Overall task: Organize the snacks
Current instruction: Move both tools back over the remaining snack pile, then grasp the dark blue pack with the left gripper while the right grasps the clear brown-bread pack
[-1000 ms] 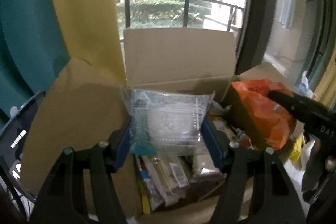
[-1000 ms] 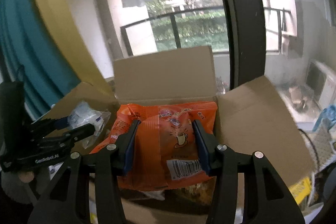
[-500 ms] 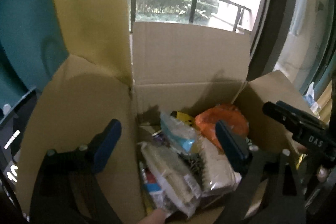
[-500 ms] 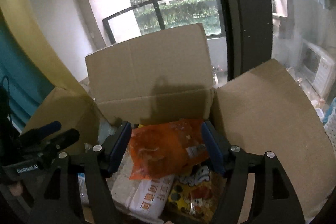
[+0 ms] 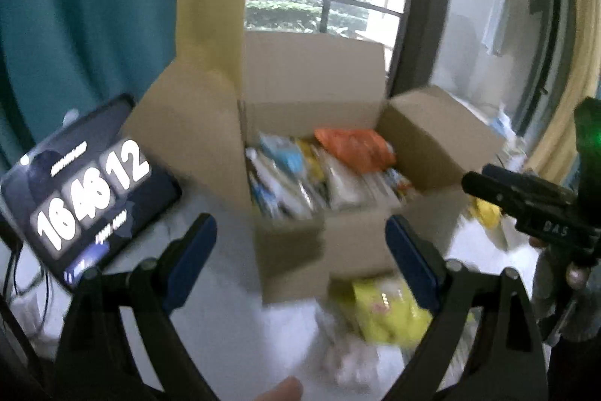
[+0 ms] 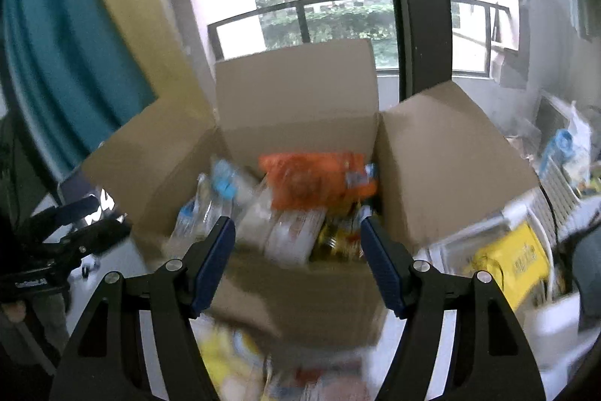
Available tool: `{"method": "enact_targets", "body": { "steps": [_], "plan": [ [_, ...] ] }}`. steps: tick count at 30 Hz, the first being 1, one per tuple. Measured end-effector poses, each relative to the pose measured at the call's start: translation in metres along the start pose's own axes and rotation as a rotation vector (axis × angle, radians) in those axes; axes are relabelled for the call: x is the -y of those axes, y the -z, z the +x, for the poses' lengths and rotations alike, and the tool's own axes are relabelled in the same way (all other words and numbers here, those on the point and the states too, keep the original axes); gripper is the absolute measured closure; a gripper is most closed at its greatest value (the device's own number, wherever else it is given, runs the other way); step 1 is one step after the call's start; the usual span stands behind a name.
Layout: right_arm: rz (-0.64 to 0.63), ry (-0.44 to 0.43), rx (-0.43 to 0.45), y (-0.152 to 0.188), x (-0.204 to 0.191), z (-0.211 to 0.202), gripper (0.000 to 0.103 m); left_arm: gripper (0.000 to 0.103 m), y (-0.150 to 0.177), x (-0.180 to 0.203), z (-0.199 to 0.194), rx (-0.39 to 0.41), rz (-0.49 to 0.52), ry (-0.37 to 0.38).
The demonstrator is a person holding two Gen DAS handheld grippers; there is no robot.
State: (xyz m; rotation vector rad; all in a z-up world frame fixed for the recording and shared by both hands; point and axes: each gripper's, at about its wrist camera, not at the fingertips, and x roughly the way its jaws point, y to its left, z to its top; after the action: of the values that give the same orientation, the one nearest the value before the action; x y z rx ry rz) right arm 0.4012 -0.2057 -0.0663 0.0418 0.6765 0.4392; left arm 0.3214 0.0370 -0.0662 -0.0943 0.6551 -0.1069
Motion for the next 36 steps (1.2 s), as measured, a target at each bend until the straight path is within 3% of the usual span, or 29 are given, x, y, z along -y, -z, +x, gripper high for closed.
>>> {"method": "enact_targets", "body": {
  "steps": [10, 15, 21, 29, 36],
  "plan": [
    [-0.08, -0.001, -0.05, 0.084, -0.039, -0.066, 0.031, 0.011, 0.088, 0.01, -0.047, -0.086, 0.022, 0.015],
    [-0.048, 0.02, -0.071, 0.118, -0.042, -0.086, 0.031, 0.011, 0.114, 0.014, -0.059, -0.105, -0.012, 0.042],
    [-0.005, 0.045, -0.09, 0.148, -0.04, -0.105, 0.031, 0.011, 0.143, 0.027, -0.074, -0.127, -0.025, 0.073],
    [0.042, 0.077, -0.114, 0.182, -0.031, -0.119, 0.031, 0.011, 0.189, 0.062, -0.084, -0.216, -0.008, 0.167],
    [0.056, 0.093, -0.1, 0.203, -0.024, -0.135, 0.031, 0.011, 0.212, 0.087, -0.085, -0.269, 0.029, 0.17]
  ]
}}
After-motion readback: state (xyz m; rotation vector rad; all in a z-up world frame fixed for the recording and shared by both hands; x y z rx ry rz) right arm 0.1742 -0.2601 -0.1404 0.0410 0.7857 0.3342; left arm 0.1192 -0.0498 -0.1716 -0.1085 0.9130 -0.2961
